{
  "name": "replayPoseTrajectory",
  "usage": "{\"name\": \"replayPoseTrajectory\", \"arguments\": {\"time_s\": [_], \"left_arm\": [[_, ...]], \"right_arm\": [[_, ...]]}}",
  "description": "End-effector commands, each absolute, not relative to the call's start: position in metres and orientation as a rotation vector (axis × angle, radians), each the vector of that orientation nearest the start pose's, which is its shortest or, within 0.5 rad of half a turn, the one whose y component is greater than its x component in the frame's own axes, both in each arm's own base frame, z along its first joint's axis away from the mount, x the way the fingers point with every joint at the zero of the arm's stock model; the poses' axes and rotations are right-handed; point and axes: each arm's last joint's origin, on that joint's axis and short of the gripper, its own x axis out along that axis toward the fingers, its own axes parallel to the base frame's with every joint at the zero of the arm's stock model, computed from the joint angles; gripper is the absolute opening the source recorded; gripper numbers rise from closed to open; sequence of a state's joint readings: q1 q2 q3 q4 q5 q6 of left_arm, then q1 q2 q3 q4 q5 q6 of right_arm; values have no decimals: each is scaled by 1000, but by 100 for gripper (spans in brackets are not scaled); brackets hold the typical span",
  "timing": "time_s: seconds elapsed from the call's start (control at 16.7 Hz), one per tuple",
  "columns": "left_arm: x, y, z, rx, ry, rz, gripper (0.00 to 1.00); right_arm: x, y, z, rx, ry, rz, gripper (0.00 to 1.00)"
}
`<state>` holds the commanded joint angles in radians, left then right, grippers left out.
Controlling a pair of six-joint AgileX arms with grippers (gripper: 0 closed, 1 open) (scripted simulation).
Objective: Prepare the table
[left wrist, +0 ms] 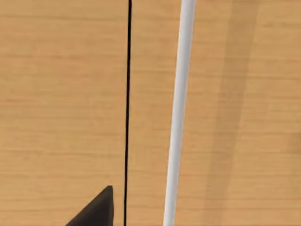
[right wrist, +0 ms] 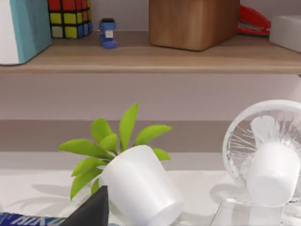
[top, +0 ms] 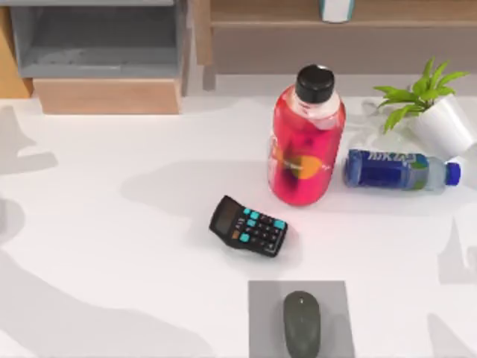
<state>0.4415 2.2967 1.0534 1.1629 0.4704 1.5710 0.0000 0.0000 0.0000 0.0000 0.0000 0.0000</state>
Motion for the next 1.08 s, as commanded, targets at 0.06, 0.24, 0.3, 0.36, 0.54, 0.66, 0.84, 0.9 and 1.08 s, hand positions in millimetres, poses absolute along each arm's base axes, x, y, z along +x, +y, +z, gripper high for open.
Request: {"name": "replayPoseTrajectory", "arguments": {"time_s": [0.06,0.24,0.3,0.36,0.54,0.66,0.84,0.9,1.08], "left_arm": [[394,175,76,1524,50,-55,100],[397,171,78,1522,45,-56,100],[398,165,83,1518,34,-49,100],[401,156,91,1512,18,-39,100],[407,108,119,1458,-52,-22,100],[409,63,136,1387,-100,-35,100],[404,-19,149,1235,-147,-102,100],[400,-47,153,1177,-157,-128,100],[387,-127,168,987,-179,-188,100]], "right_arm": [[106,-1,160,0,0,0,100],[106,-1,160,0,0,0,100],[106,-1,160,0,0,0,100],[106,-1,160,0,0,0,100],[106,-1,160,0,0,0,100],[106,-1,160,0,0,0,100],[106,-1,160,0,0,0,100],[106,-1,160,0,0,0,100],[106,-1,160,0,0,0,100]]}}
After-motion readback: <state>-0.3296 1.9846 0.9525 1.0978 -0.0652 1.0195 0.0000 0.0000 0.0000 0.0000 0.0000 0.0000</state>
